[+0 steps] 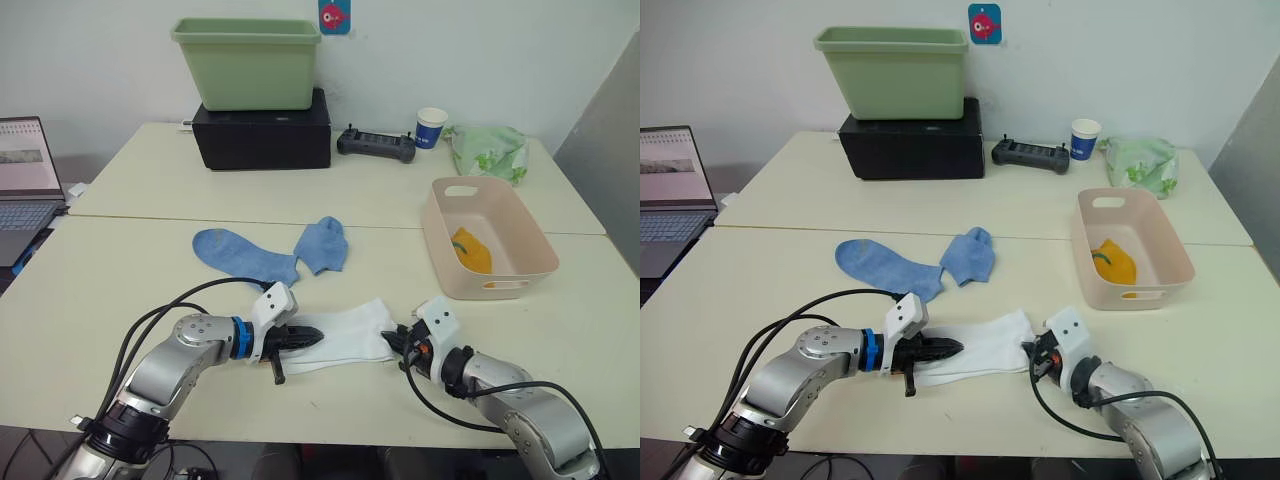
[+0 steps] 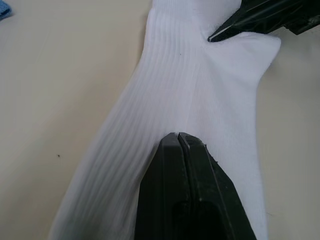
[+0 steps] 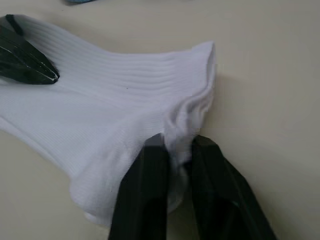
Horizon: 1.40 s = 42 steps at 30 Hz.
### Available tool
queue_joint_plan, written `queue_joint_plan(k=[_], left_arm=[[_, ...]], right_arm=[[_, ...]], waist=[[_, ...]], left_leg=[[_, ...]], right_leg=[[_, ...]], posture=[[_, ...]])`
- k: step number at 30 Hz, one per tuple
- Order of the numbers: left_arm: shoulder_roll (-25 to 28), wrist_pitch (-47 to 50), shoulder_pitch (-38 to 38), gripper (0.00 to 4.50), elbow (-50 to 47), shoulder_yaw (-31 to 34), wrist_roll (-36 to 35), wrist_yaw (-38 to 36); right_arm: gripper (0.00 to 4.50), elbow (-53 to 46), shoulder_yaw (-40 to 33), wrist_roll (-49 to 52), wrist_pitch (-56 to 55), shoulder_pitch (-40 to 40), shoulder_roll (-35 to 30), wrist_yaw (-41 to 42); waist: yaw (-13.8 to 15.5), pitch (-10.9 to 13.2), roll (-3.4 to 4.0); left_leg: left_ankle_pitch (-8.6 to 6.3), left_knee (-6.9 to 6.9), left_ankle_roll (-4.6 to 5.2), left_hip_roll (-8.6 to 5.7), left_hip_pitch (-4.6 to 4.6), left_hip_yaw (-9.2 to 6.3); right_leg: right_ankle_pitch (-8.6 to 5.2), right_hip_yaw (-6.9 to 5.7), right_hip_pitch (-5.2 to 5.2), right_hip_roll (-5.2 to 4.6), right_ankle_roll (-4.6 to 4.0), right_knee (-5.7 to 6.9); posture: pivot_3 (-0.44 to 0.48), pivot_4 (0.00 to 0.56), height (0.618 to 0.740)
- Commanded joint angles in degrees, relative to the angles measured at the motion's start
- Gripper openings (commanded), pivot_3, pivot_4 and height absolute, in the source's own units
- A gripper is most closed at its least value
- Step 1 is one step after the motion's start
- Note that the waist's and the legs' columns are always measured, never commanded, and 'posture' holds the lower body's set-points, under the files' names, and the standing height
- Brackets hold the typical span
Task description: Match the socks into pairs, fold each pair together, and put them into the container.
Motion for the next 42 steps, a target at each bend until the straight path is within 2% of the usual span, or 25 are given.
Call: queue_joint_plan(k=[1, 7, 11, 15, 18, 22, 24, 26, 32, 39, 42], left_arm=[[-1.4, 1.2, -1.1, 0.0, -1.7, -0.1, 0.0, 0.8], [-7.0, 2.4, -5.7, 0.0, -0.4, -2.8, 1.5, 2.9], [-9.1, 1.3, -7.3, 0.0, 4.3, -4.8, 4.0, 3.4], [-9.5, -2.7, -7.1, 0.0, 7.1, -6.1, 6.7, 2.8], [-7.8, -1.9, -6.3, 0.0, 2.0, -2.5, 4.3, 2.3], [-1.8, 3.2, -3.6, 0.0, -7.3, 1.8, -0.6, -0.5], [2.3, 4.1, -0.7, 0.0, -9.8, 2.9, -1.1, -2.2], [4.3, 4.0, 0.9, 0.0, -10.2, 2.9, -0.6, -2.6], [2.2, 0.7, 3.7, 0.0, -1.4, 2.4, 2.8, 1.0], [2.3, -0.1, 5.6, 0.0, -2.3, 2.8, 2.0, 0.3], [2.7, -0.4, 6.6, 0.0, -3.1, 4.1, 1.6, 0.2]], right_arm=[[0.05, -2.0, -4.2, 2.0, 0.9, -0.7, -0.9, 0.6], [0.05, -4.7, -12.9, 12.0, 8.4, -4.1, -0.8, 2.4], [0.05, -6.8, -14.7, 18.1, 13.7, -7.3, -1.5, 2.9], [0.05, -6.7, -14.2, 24.6, 19.4, -12.6, 1.4, 1.3], [0.05, -6.0, -12.8, 25.7, 21.0, -14.1, 2.1, 0.6], [0.05, -5.0, -11.1, 26.2, 21.6, -15.2, 2.3, 0.5], [0.05, -4.7, -10.0, 26.6, 21.9, -16.2, 2.4, 1.0], [0.05, -4.3, -9.4, 27.0, 22.1, -16.8, 2.3, 1.3], [0.05, -0.5, -2.1, 25.7, 21.7, -21.5, 4.3, 1.6], [0.05, 10.7, 9.1, 18.1, 16.0, -26.5, 9.6, 1.7], [0.05, 13.5, 10.9, 15.6, 13.9, -27.1, 10.8, 2.2]], waist=[[0.0, 0.0, 0.01], [0.2, 0.0, 0.0], [-0.1, 0.0, 0.02], [-0.1, 0.0, 0.04], [0.0, 0.0, 0.03], [0.0, 0.0, 0.04], [-0.1, 0.0, 0.06], [-0.2, 0.1, 0.1], [-0.1, 0.1, 0.08], [-0.1, 0.0, 0.11], [-0.2, 0.0, 0.11]], left_leg=[[0.0, 0.0, 0.0, 0.0, 0.0, 0.0], [0.0, 0.1, 0.0, -0.06, -0.1, 0.0], [0.0, 0.04, 0.01, 0.04, -0.05, -0.08], [0.01, 0.07, 0.03, 0.05, -0.02, -0.11], [0.01, 0.07, 0.03, 0.04, -0.03, -0.11], [0.01, 0.04, 0.03, 0.06, -0.17, -0.08], [0.01, 0.03, 0.03, 0.08, -0.16, -0.07], [0.01, 0.04, 0.03, 0.09, -0.12, -0.04], [0.01, 0.05, 0.03, 0.08, -0.15, -0.02], [0.01, 0.05, 0.04, 0.08, -0.11, 0.01], [0.01, 0.02, 0.04, 0.1, -0.12, 0.01]], right_leg=[[0.0, 0.0, 0.0, 0.0, 0.0, 0.0], [0.02, 0.0, 0.0, -0.03, 0.04, -0.02], [0.02, 0.0, -0.02, 0.13, 0.02, 0.0], [0.02, 0.01, -0.05, 0.18, 0.01, 0.13], [0.01, 0.01, -0.04, 0.17, 0.01, 0.14], [0.0, 0.04, -0.24, 0.17, 0.0, 0.18], [-0.01, 0.04, -0.27, 0.17, -0.02, 0.23], [-0.01, 0.06, -0.29, 0.17, -0.03, 0.28], [-0.02, 0.03, -0.3, 0.15, -0.04, 0.27], [-0.02, 0.06, -0.29, 0.13, -0.04, 0.28], [-0.03, 0.05, -0.32, 0.14, -0.06, 0.29]], posture=[[0.0, 0.15, 0.73], [0.0, 0.15, 0.73], [0.0, 0.15, 0.73], [0.0, 0.15, 0.73], [0.0, 0.15, 0.73], [0.0, 0.15, 0.73], [0.0, 0.15, 0.73], [0.0, 0.15, 0.73], [0.0, 0.15, 0.73], [0.0, 0.15, 0.73], [0.0, 0.15, 0.73]])
